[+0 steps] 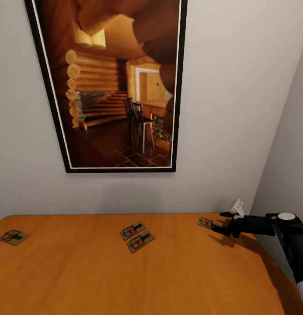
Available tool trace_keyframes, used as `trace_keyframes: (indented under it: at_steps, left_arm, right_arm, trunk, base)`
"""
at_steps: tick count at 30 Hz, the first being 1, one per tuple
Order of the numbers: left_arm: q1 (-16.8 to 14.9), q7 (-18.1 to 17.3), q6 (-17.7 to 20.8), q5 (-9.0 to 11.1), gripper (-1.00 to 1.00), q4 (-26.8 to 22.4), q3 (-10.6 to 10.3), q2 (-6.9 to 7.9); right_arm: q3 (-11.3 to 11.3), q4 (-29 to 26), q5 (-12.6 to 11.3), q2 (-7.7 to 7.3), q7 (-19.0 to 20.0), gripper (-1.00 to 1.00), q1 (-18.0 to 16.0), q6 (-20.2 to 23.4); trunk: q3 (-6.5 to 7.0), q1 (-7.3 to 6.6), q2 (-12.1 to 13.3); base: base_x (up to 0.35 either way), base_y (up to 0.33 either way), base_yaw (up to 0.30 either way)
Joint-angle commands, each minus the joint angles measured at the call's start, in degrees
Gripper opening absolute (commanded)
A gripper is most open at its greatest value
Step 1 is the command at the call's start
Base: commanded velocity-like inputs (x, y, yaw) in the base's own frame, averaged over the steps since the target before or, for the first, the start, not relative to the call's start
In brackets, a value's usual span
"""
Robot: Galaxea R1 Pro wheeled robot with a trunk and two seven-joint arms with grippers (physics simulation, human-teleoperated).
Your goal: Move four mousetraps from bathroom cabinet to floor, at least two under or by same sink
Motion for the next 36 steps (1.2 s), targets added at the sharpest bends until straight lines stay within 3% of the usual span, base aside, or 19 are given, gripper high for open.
trace_keyframes:
  at_steps: [1,25,36]
  left_arm:
    - [0.0,0.2,-0.3,0.0,1.00,0.1,0.0,-0.06]
    - [0.0,0.2,-0.3,0.0,1.00,0.1,0.0,-0.28]
    - [0.0,0.2,-0.3,0.0,1.00,0.1,0.0,-0.28]
  right_arm:
    - [-0.1,0.1,0.3,0.00,0.4,1.00,0.0,0.6]
    - [-0.5,2.0,0.3,-0.30,0.4,1.00,0.0,0.4]
    - [-5.6,2.1,0.2,-0.37,0.5,1.00,0.0,-0.2]
  trunk:
    - [-0.05,0.00,0.0]
    - [-0.05,0.00,0.0]
    - [-0.05,0.00,0.0]
  base:
    - [0.000,0.000,0.000]
    - [0.000,0.000,0.000]
    - [0.000,0.000,0.000]
